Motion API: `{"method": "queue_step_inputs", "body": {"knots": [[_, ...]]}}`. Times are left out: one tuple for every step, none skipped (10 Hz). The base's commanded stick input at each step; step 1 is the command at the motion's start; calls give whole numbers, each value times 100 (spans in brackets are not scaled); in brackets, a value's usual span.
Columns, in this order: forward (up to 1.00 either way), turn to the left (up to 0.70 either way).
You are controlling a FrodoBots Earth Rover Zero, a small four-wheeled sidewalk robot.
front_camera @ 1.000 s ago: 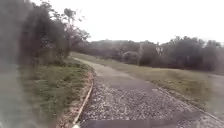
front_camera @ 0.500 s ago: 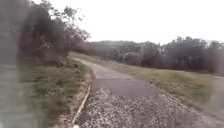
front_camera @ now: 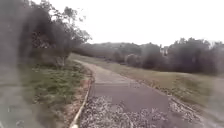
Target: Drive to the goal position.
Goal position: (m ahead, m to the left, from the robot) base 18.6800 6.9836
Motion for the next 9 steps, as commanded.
{"method": "queue_step_inputs", "body": {"knots": [[70,1],[70,1],[70,1],[70,1],[70,1],[70,0],[70,0],[70,0],[70,0]]}}
